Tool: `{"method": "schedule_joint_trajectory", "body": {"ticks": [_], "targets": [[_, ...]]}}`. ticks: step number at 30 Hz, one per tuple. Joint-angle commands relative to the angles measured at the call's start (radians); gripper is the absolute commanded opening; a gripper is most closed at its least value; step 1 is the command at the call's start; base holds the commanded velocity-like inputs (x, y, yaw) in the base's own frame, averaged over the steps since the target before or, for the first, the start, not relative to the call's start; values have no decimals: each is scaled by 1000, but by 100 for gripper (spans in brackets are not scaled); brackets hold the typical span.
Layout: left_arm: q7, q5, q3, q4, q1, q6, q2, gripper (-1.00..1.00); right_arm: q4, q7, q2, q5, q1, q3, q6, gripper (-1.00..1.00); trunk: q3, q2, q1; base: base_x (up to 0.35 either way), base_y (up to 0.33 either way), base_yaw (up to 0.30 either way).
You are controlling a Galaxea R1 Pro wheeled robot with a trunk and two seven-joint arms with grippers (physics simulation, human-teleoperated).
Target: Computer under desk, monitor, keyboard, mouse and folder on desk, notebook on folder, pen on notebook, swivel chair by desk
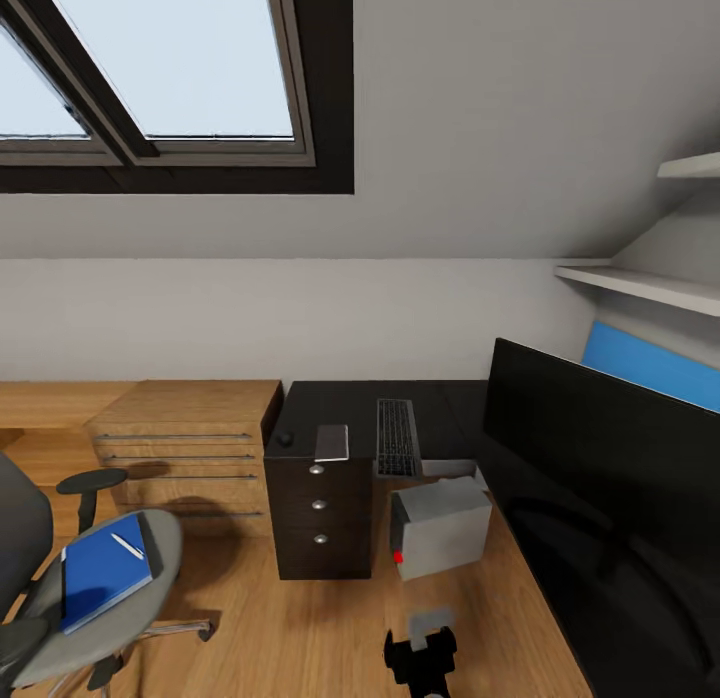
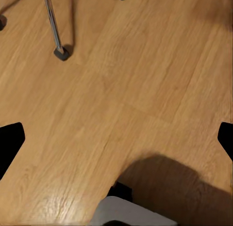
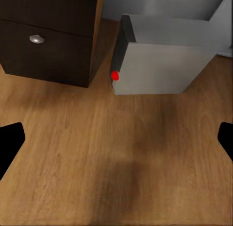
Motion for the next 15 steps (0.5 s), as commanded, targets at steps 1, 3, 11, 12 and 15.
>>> {"method": "schedule_joint_trajectory", "body": {"ticks": [1, 3, 11, 12, 15], "targets": [[-13, 10, -9, 15, -1, -22, -1, 100, 20, 5, 0, -10, 1, 9, -20, 100, -2, -2, 0, -9, 3, 0], [-59, 10, -9, 61, -1, -78, -6, 100, 65, 35, 0, -11, 12, 8, -54, 100, -2, -2, 0, -6, 2, 0], [-109, 6, -12, 162, -1, -192, -40, 100, 197, 174, 0, -18, 55, 4, -177, 100, -2, -2, 0, -32, 23, 0], [-109, 7, -12, 165, -1, -193, -41, 100, 207, 182, 0, -19, 57, 4, -187, 100, -2, -2, 0, -134, 116, 0], [-111, 7, -12, 172, -1, -197, -43, 100, 229, 199, 0, -20, 59, 3, -206, 100, -2, -2, 0, -176, 155, 0]]}}
